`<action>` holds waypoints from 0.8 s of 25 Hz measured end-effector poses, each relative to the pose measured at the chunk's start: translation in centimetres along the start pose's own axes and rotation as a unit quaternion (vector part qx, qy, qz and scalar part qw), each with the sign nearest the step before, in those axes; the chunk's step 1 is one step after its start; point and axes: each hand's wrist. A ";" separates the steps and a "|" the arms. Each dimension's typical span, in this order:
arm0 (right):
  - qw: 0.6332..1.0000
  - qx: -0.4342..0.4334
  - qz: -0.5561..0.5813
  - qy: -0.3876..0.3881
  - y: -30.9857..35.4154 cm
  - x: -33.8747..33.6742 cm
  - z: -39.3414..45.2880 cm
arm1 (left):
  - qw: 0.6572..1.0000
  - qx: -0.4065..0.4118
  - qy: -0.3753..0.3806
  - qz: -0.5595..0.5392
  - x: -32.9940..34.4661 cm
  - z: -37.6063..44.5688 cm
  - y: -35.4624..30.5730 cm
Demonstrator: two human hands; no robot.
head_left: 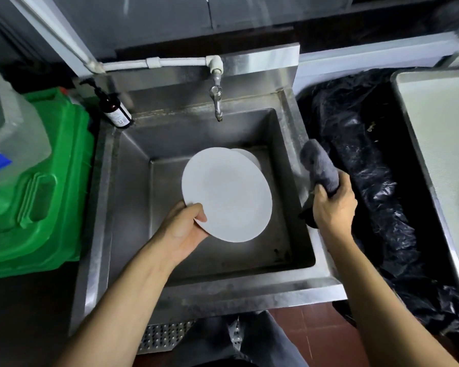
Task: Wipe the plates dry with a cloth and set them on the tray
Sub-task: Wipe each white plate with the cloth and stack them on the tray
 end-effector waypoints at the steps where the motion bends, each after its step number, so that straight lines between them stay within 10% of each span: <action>1: 0.999 0.005 0.048 -0.012 2.2 0.2 -0.5 | 1.000 0.001 -0.005 0.000 0.3 -0.3 -0.1; 12: 0.895 -0.282 -0.103 0.331 9.5 3.4 -4.5 | 0.999 0.044 0.005 0.002 1.2 -2.2 -1.9; 20: 0.963 -0.153 0.051 0.214 12.1 5.6 -6.7 | 0.995 0.059 0.054 0.066 -0.3 -2.7 -4.2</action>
Point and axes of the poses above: each hand's wrist, its own z-axis towards the middle knuckle, its own x-axis out of the palm, y = z × x, and after that the axes turned 8 degrees about -y, right-handed
